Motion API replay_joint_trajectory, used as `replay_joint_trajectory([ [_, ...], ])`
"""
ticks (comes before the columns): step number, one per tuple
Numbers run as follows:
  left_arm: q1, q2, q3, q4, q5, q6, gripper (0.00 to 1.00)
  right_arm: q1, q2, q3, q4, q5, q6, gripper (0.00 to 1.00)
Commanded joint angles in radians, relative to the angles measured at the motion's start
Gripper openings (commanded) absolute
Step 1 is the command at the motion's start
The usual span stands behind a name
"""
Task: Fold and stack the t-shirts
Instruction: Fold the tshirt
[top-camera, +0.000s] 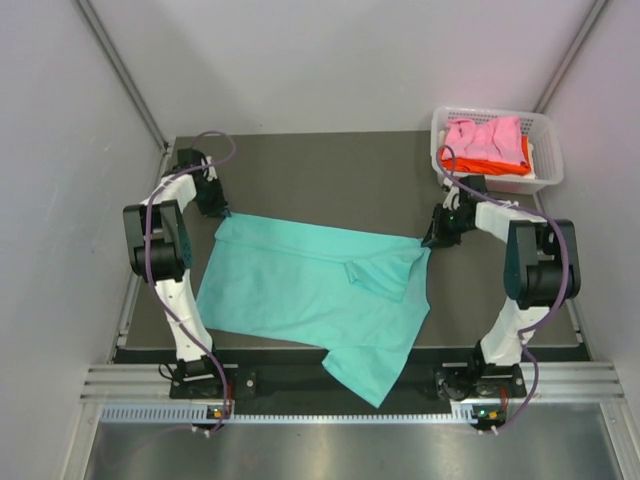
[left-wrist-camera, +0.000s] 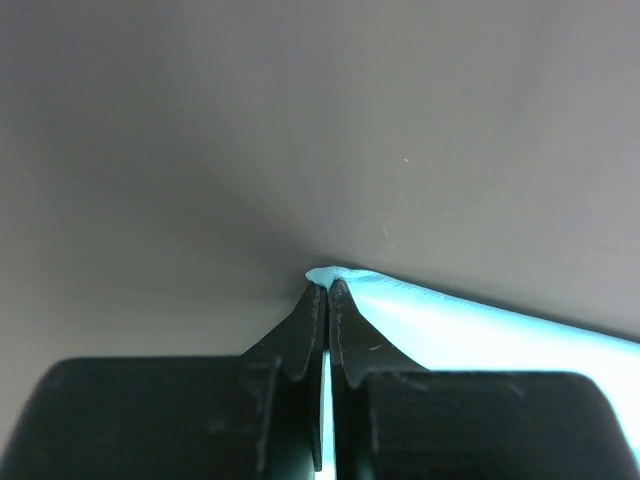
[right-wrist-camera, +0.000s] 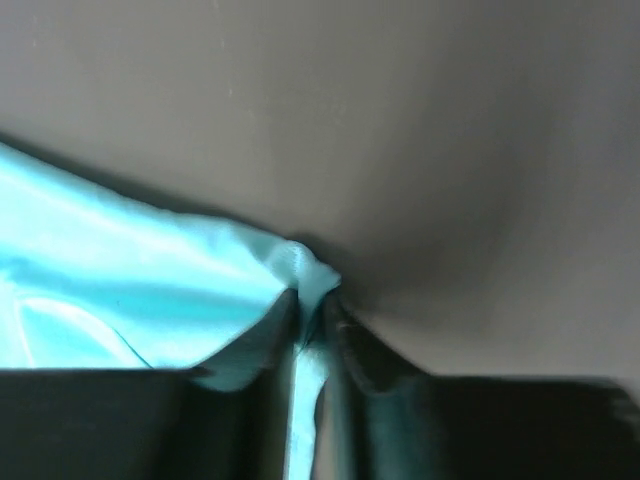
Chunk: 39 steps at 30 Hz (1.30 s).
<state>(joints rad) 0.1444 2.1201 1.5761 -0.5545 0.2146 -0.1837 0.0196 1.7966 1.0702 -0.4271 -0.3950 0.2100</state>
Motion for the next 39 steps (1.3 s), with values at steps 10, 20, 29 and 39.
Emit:
replay_joint_trajectory([
  [10,0.05,0.029,-0.068,0.137,-0.011,-0.094,0.0,0.083,0.009,0.106,0.094,0.277,0.052,0.0],
  [20,0.063,0.084,0.027,0.168,-0.063,-0.186,0.01,0.118,0.216,0.514,-0.004,0.326,0.042,0.02],
  [29,0.023,-0.176,-0.071,0.01,-0.269,-0.184,0.63,0.137,0.101,0.548,-0.193,0.488,0.017,0.52],
  [39,-0.205,-0.56,-0.46,0.17,0.05,-0.322,0.4,0.198,-0.239,0.122,0.006,0.208,0.11,0.43],
])
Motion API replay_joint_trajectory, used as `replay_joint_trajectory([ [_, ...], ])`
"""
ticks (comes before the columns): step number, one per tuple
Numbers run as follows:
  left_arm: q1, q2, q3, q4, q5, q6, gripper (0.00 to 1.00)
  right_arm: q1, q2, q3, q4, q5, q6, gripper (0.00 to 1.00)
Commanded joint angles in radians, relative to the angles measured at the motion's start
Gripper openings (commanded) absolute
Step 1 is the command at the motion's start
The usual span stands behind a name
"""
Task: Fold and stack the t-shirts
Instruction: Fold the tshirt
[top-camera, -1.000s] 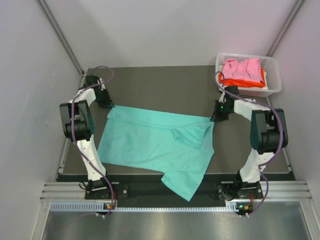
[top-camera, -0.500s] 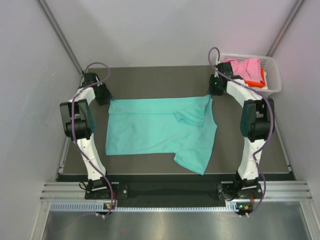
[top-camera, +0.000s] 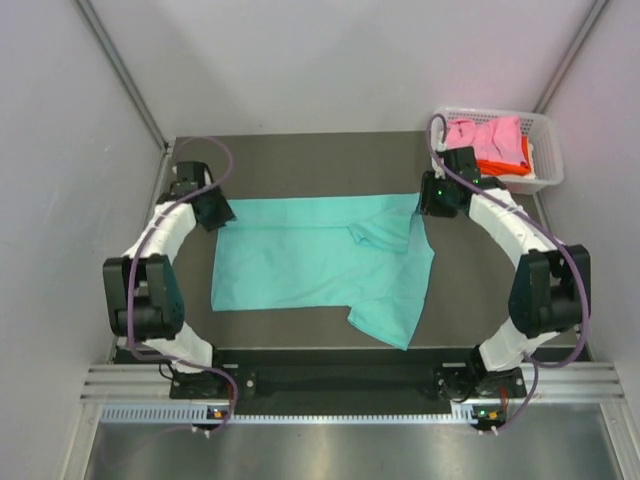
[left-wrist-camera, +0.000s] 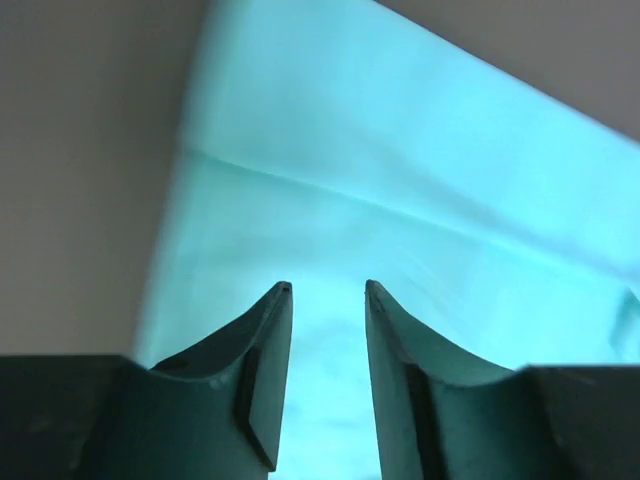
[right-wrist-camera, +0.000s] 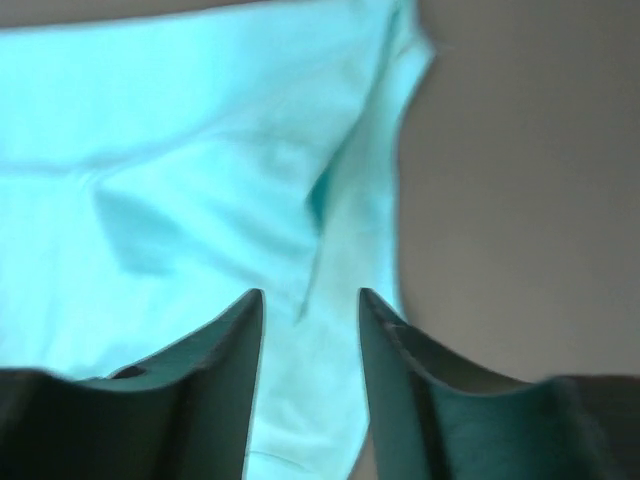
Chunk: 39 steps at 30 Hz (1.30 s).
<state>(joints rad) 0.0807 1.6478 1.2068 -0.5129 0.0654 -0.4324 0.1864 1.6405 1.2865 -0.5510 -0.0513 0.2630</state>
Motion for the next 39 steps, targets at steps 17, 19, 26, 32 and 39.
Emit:
replay_joint_trajectory([
  [17,-0.731,0.395,0.264,0.153,-0.047,-0.039,0.18,0.025,-0.123,-0.36,0.27,-0.328,0.194,0.1],
  [19,-0.733,0.423,0.315,0.128,-0.046,-0.066,0.08,0.03,-0.122,-0.372,0.295,-0.335,0.2,0.06],
  [26,-0.727,0.342,0.275,0.126,-0.113,-0.101,0.0,0.174,-0.205,-0.636,0.808,-0.222,0.555,0.0],
  [32,-0.694,0.351,0.3,0.117,-0.012,-0.083,0.02,0.343,-0.119,-0.74,1.16,-0.021,0.74,0.0],
  [39,-0.659,0.382,0.313,0.163,0.116,-0.106,0.11,0.372,0.03,-0.714,1.27,0.047,0.775,0.0],
])
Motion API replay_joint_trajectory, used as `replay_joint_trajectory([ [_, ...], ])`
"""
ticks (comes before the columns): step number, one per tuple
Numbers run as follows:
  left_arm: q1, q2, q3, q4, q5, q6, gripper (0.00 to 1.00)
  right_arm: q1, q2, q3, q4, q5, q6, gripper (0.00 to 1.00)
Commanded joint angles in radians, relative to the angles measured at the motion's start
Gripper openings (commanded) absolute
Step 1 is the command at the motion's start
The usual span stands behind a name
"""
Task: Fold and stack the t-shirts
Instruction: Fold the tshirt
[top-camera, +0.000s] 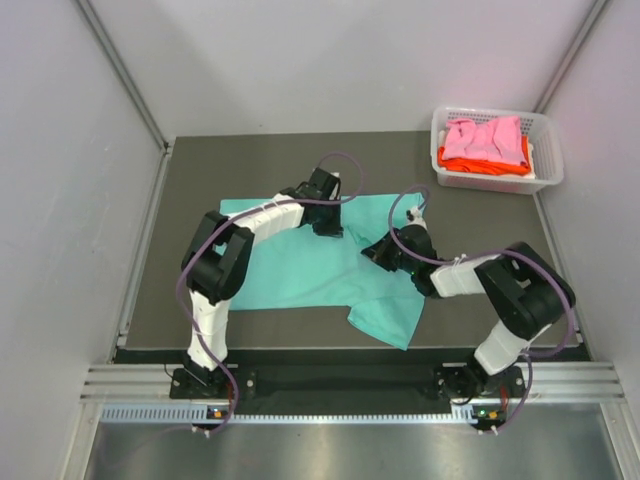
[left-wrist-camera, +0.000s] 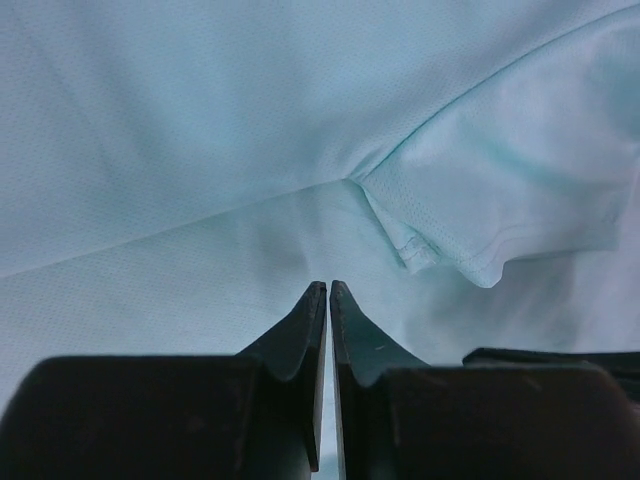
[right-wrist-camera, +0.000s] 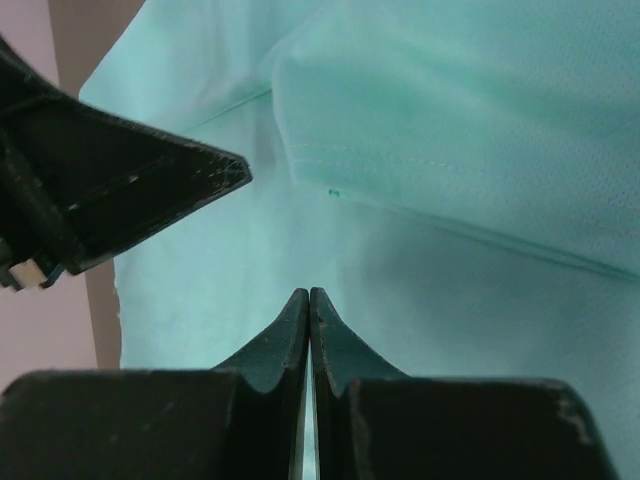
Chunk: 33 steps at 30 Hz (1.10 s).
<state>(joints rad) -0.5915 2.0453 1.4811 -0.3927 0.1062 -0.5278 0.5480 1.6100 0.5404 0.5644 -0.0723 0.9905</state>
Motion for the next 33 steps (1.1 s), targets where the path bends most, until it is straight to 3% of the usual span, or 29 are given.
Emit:
replay_joint_trajectory([
  [1,0.015,-0.014,0.042,0.043,0.081,-0.011,0.11,0.012,0.068,0.039,0.161,0.066,0.05,0.0],
  [18,0.03,0.009,0.073,0.045,0.142,-0.032,0.1,-0.003,0.157,0.122,0.137,0.111,0.03,0.0],
  [33,0.032,0.013,0.093,0.051,0.161,-0.054,0.1,-0.01,0.108,0.096,0.077,0.155,0.033,0.0],
])
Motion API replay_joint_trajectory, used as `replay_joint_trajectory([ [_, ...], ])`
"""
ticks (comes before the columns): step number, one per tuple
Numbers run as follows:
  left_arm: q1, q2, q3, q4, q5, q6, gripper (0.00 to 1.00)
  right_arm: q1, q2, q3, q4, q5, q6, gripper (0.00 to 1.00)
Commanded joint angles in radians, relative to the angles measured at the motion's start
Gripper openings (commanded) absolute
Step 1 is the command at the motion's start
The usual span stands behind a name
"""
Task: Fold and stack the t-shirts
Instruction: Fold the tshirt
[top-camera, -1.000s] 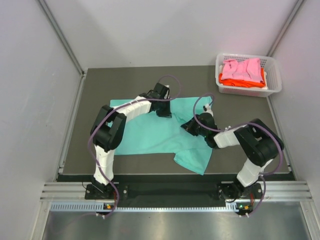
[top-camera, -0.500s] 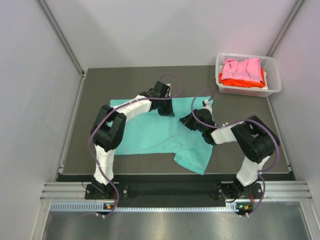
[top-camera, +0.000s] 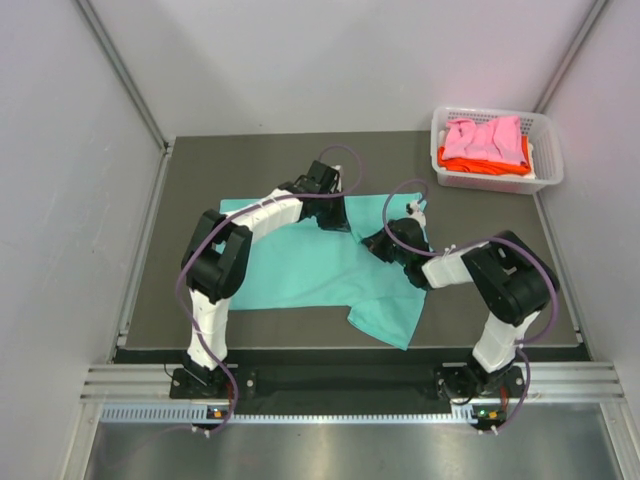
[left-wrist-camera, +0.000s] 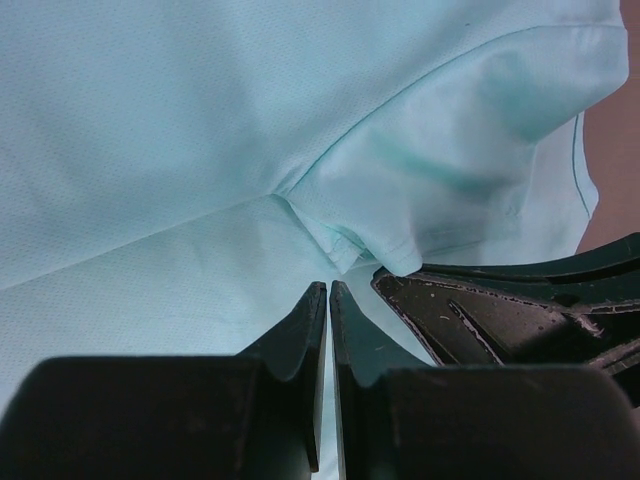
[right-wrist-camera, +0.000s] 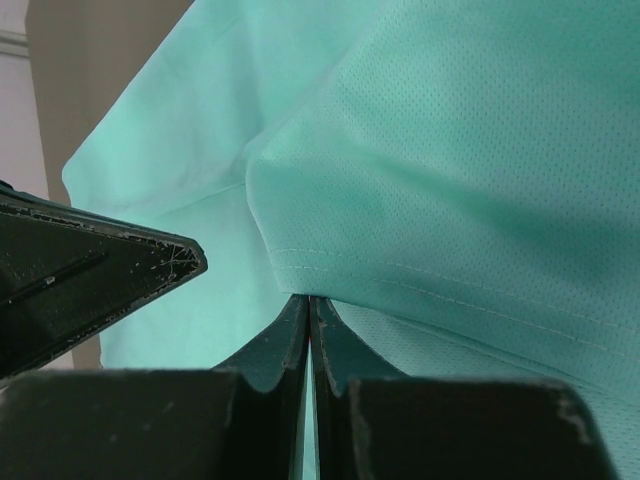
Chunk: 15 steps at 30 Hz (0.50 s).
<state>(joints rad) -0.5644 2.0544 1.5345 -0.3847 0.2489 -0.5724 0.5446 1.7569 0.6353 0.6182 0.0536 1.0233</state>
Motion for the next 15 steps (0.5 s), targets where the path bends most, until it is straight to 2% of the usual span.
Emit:
replay_joint_trajectory([
  [1,0.004,0.004,0.039,0.041,0.02,-0.009,0.1,-0.008,-0.037,0.003,0.014,0.028,-0.006,0.0],
  [15,0.006,-0.028,0.039,-0.011,-0.007,0.006,0.1,-0.006,0.047,0.067,0.051,0.065,-0.011,0.0],
])
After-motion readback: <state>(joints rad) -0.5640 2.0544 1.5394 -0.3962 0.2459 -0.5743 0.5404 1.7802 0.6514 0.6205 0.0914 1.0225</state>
